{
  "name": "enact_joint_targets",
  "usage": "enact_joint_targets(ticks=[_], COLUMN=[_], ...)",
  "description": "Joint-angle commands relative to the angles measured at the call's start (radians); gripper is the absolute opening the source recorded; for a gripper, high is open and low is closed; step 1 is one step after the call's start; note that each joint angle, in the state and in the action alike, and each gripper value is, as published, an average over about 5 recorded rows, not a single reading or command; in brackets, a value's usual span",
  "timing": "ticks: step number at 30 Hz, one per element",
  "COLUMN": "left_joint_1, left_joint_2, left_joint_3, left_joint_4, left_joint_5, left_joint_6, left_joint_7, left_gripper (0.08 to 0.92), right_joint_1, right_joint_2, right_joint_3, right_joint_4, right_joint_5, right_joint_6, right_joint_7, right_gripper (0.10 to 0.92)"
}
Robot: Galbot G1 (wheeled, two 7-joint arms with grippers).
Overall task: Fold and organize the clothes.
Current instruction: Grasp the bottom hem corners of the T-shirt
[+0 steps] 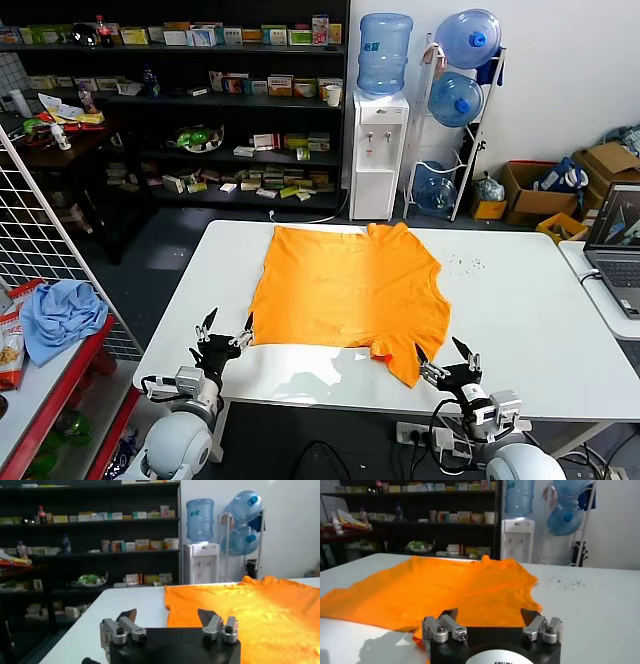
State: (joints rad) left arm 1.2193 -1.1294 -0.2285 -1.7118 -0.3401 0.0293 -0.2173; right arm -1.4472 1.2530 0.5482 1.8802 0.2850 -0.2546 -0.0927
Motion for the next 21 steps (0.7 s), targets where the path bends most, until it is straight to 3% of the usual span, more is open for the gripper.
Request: enact_joint_targets(ticks=[1, 6, 21], left_joint_1=[-0.012, -0.039, -0.12], left_joint_2=[0.008, 0.005, -0.014], left_joint_3=[0.017, 0.048, 0.092], left_joint_4=[0.011, 0.019, 0.086], left_joint_5=[0.032, -0.018, -0.07], left_joint_6=[0.105, 0.228, 0.292], left_joint_7=[0.032, 0.021, -0.011], left_gripper=[0.823, 0.823, 0.823], right_joint_1=[0.002, 0.021, 0.054], right_joint_2=[0.0, 0.004, 0.007], right_joint_3=[-0.002, -0.018, -0.052], right_joint_4=[-0.014, -0.042, -0.09], right_joint_5=[0.002, 0.02, 0.018], right_joint_6=[-0.042, -0.08, -0.12], right_joint_7=[0.012, 0.035, 0.057], right_gripper=[0.823, 0.823, 0.823])
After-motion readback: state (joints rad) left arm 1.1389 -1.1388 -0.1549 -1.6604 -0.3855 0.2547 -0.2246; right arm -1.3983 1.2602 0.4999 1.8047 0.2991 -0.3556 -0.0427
